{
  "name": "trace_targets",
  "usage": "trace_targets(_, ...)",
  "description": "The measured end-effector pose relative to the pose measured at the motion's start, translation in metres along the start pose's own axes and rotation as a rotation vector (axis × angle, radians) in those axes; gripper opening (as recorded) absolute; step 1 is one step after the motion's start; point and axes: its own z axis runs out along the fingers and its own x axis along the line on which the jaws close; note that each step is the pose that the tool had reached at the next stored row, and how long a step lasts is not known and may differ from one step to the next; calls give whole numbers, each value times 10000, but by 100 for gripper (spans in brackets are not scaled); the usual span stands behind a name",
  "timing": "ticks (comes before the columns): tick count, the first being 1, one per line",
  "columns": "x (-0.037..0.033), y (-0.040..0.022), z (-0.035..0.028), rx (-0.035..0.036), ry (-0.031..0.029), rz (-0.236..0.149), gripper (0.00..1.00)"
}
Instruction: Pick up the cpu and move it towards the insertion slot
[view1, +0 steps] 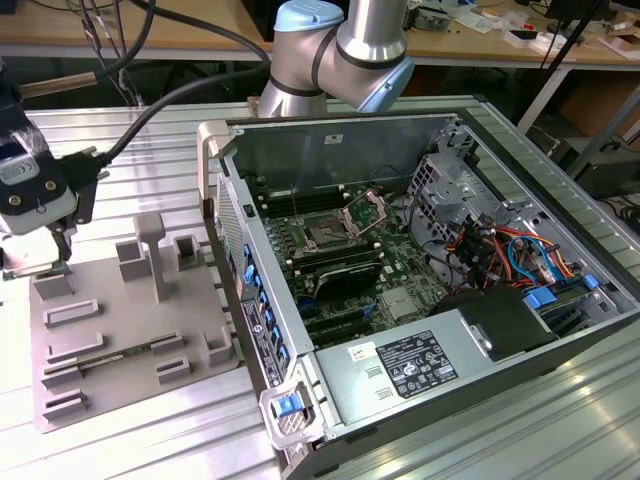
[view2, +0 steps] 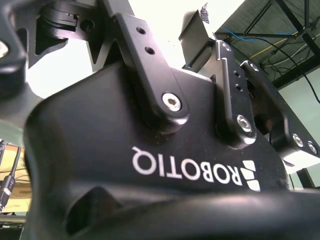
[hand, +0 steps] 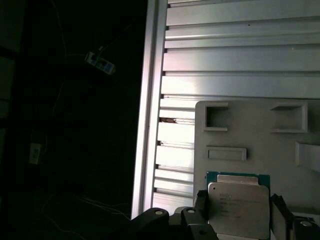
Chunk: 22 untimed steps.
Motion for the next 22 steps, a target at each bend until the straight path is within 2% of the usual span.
trace_targets(22,-4,3,-73,0,0,0,55)
